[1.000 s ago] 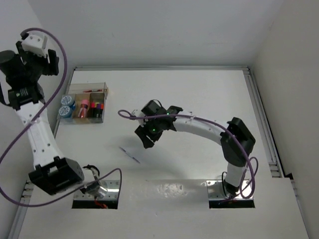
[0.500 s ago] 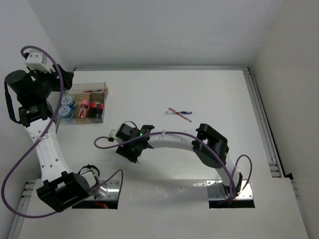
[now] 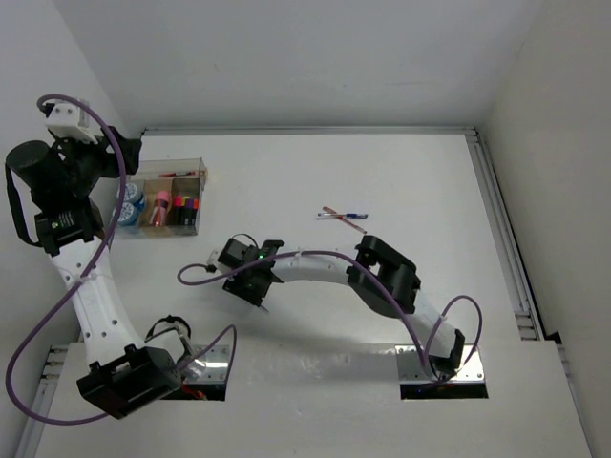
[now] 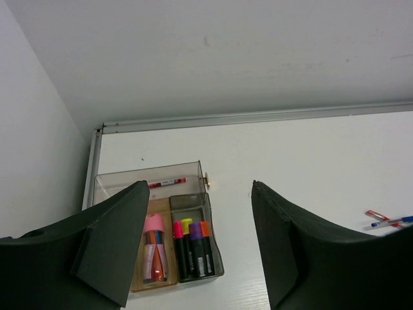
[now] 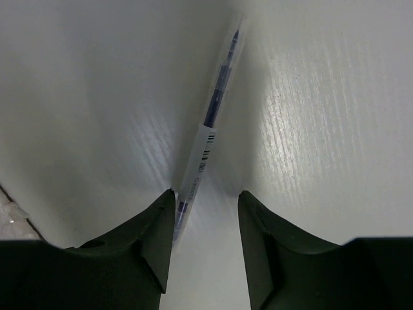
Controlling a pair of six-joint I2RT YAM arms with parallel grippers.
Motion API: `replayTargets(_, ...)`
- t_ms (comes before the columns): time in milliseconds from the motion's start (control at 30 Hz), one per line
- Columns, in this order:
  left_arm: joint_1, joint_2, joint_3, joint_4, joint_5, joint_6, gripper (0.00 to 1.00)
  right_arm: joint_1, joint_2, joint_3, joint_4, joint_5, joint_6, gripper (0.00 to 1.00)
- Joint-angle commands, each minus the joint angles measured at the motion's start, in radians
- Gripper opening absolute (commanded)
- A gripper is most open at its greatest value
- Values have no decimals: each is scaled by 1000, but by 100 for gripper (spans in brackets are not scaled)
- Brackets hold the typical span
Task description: Sort the stationery into containers
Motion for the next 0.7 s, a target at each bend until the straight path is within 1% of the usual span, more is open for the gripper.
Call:
replayTargets(0, 10, -18, -8, 31, 11, -2, 71, 1, 6, 52, 10, 29, -24, 43)
replayTargets(67, 10, -18, -11, 30, 9, -2, 71, 1, 24, 63, 4, 37, -27, 42)
replayTargets(167, 10, -22, -21, 34, 8, -3, 71, -1, 33, 52, 8, 49, -39, 36)
replayTargets(233, 10, -19, -23, 37, 9, -3, 71, -2, 36, 46, 4, 34, -52, 35)
replayTargets(267, 10, -19, -23, 41, 11, -6, 71, -7, 38, 40, 3, 18, -58, 28)
replayTargets(367, 10, -16, -23, 47, 15, -16, 71, -20, 35, 21, 8, 14, -62, 18)
replayTargets(400, 9, -16, -23, 51, 17, -17, 71, -25, 36, 18, 5, 9, -63, 12)
replayTargets(467, 7, -12, -24, 54, 19, -19, 71, -42, 35, 17, -15, 7, -50, 5)
replayTargets(500, 10, -12, -24, 59, 23, -20, 71, -53, 29, 12, -19, -20, -41, 0)
replayTargets(567, 9, -12, -29, 74, 41, -29, 71, -95, -14, -3, -38, -57, -3, 0)
replayTargets(600, 10, -19, -37, 93, 48, -37, 71, -117, -35, -8, -49, -134, 13, 0)
replayTargets(633, 9, -24, -59, 108, 55, -61, 71, -175, -60, -14, -73, -190, 60, 0)
replayTargets(667, 7, -30, -70, 148, 72, -78, 71, -204, -116, -20, -81, -250, 86, 0)
